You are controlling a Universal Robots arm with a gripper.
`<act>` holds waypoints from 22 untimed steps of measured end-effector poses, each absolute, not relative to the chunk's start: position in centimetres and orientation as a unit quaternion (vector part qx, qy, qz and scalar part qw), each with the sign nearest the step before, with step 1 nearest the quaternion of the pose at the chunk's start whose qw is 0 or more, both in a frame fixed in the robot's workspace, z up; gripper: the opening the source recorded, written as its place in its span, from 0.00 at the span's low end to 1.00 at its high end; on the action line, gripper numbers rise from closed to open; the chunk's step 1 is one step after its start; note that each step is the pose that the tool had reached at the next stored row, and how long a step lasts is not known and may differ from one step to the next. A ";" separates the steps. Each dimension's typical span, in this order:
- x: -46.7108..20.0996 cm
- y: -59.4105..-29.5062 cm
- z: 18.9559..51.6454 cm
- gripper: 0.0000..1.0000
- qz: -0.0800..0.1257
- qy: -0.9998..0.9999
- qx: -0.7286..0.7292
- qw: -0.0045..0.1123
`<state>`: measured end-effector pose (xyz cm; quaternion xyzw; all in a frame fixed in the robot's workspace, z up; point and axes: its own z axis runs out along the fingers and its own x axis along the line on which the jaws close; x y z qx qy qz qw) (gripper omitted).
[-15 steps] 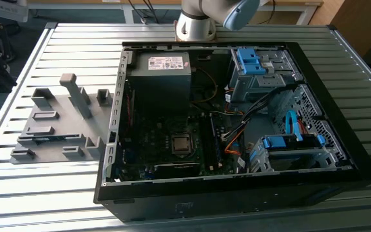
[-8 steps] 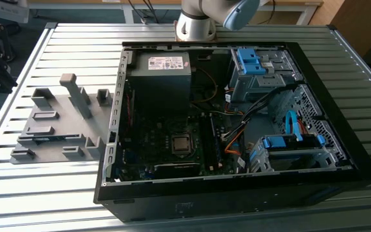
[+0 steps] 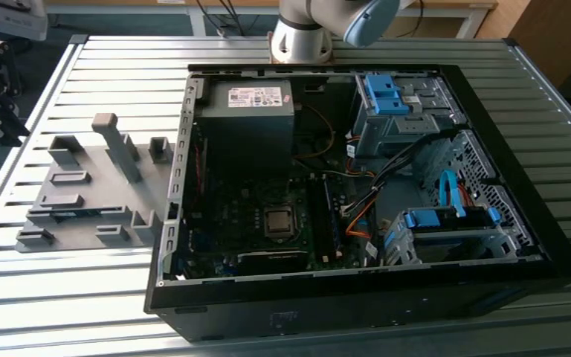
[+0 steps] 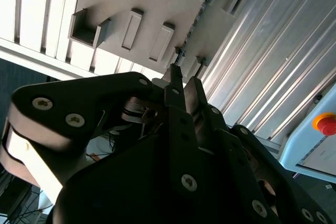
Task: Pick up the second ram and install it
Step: 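Pick up the second ram and move it above second insertion slot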
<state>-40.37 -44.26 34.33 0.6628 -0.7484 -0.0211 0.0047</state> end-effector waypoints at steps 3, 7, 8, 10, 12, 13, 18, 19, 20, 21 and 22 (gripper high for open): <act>-40.4 -44.3 34.3 0.25 -0.021 -0.748 0.663 0.005; -40.4 -44.3 34.2 0.25 -0.021 -0.748 0.663 0.005; -40.4 -44.3 34.2 0.25 -0.021 -0.748 0.663 0.005; -40.4 -44.3 34.1 0.25 -0.021 -0.748 0.663 0.005; -40.4 -44.3 34.1 0.25 -0.021 -0.748 0.663 0.005; -40.4 -44.3 34.1 0.25 -0.021 -0.748 0.663 0.005; -40.4 -44.5 33.7 0.25 -0.021 -0.748 0.663 0.004; -40.4 -44.5 33.6 0.25 -0.021 -0.748 0.663 0.004; -40.4 -44.5 33.6 0.25 -0.021 -0.748 0.663 0.004; -40.4 -44.5 33.5 0.25 -0.021 -0.748 0.663 0.004; -40.4 -44.5 33.4 0.25 -0.021 -0.748 0.663 0.004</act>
